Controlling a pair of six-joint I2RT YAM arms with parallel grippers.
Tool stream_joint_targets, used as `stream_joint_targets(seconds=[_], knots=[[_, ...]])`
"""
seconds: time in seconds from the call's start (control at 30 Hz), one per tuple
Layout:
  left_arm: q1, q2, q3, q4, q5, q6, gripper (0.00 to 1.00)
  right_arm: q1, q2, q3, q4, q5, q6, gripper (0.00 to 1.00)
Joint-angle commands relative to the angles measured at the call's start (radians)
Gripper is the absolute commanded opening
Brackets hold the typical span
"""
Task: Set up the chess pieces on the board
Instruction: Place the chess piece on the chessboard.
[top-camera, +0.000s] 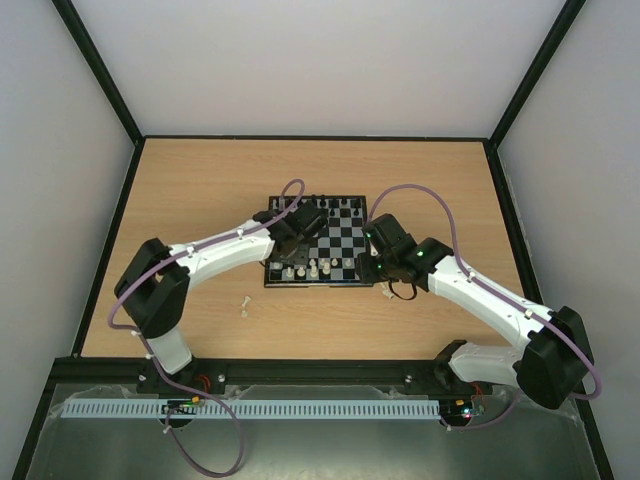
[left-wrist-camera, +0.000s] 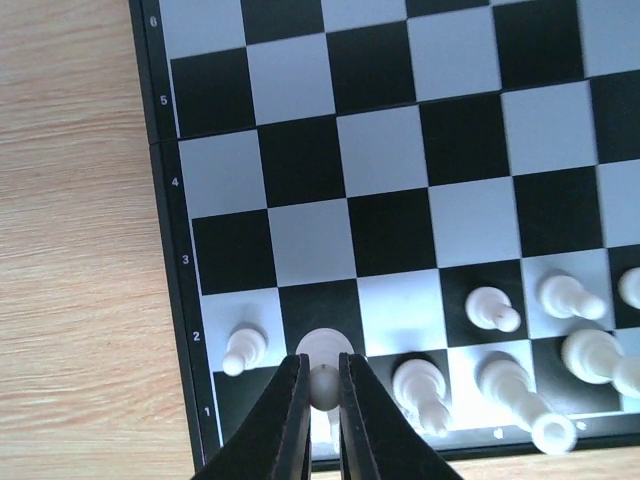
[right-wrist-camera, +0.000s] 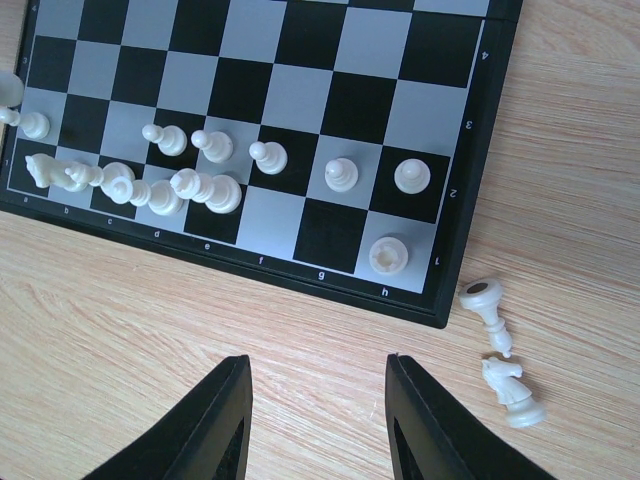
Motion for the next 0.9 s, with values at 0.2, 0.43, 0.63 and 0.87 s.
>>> stream_joint_targets(seconds=[0.2, 0.43, 0.63, 0.87], knots=[[0.025, 0.056, -0.018, 0.03, 0.049, 0.05, 0.06, -0.002, -0.008, -0.01, -0.022, 0.004, -0.004, 0.37], [0.033, 0.078, -0.047, 0.06, 0.07, 0.049, 0.06, -0.002, -0.008, -0.012, -0.02, -0.001, -0.004, 0.37], [0.036, 0.082, -0.072, 0.071, 0.069, 0.043, 0.06, -0.003, -0.008, -0.012, -0.019, -0.005, -0.005, 0.37], [0.039, 0.095, -0.087, 0.084, 0.073, 0.044, 0.06, -0.002, -0.008, -0.013, -0.02, -0.006, -0.006, 0.37]])
